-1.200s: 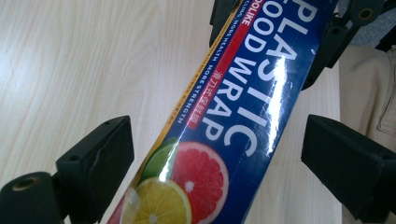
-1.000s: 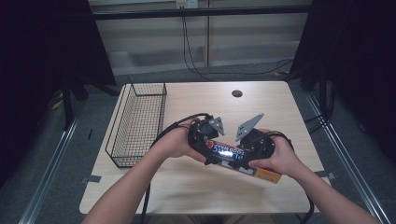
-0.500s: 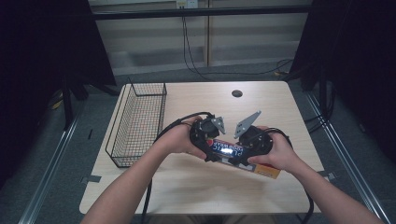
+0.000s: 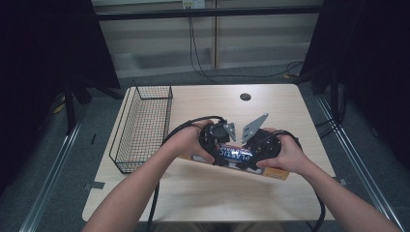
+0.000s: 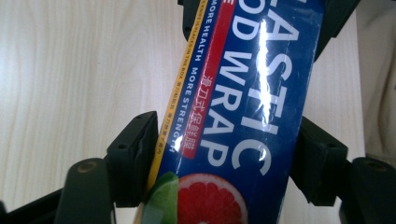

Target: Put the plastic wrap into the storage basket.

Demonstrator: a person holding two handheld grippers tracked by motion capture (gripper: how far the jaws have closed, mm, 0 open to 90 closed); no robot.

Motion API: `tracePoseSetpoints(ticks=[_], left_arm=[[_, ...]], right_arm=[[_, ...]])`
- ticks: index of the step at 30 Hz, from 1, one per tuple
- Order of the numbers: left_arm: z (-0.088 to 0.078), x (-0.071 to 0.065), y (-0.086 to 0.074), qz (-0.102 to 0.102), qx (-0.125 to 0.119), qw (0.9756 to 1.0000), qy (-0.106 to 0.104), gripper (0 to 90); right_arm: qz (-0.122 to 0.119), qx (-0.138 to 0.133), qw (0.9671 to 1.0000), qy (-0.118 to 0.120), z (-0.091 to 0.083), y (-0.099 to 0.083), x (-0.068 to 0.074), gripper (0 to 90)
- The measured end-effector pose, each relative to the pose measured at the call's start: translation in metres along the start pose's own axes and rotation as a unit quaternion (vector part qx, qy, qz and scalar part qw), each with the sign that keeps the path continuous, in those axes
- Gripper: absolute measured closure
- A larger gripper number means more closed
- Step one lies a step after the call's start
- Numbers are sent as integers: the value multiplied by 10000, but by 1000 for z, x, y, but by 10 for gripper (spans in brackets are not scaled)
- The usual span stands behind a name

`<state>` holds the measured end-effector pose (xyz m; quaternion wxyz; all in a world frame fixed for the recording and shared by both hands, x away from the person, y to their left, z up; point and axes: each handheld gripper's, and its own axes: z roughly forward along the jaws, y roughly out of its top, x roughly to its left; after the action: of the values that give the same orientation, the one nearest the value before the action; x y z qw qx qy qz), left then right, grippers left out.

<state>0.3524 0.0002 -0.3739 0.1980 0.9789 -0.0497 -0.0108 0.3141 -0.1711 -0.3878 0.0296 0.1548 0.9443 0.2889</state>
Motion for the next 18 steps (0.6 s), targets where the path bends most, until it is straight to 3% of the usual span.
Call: tracePoseSetpoints(ticks=[3,6,8,9,11,14,15,16,17,18], left_arm=[[0,-4,2,10,47,10000,2,376],[-1,-7,3,44,234,9995,-194,410],[0,-10,5,-95,221,9996,-118,418],[-1,-9,5,-141,244,9994,-197,420],[-1,-12,5,-209,207,9996,-29,425],[0,-12,6,-402,353,9985,-130,433],[-1,-11,6,-352,458,9983,-86,435],[1,-12,5,-419,420,9982,74,436],[0,-10,4,-500,481,9976,26,437],[0,-9,2,-626,425,9971,113,437]], right_arm=[[-191,8,9998,-21,-1,0,2,430],[-379,7,9992,97,-1,-2,2,429],[-493,-2,9986,190,0,-3,1,426],[-492,-36,9984,274,0,-4,-1,423],[-556,-80,9980,289,0,-6,-4,414],[-287,-344,9981,428,-4,-7,-9,352],[-250,-397,9982,362,-5,-6,-10,280],[-245,-429,9985,250,-7,-6,-11,234],[-221,-433,9986,193,-8,-6,-10,216],[-178,-424,9989,115,-9,-7,-10,167]])
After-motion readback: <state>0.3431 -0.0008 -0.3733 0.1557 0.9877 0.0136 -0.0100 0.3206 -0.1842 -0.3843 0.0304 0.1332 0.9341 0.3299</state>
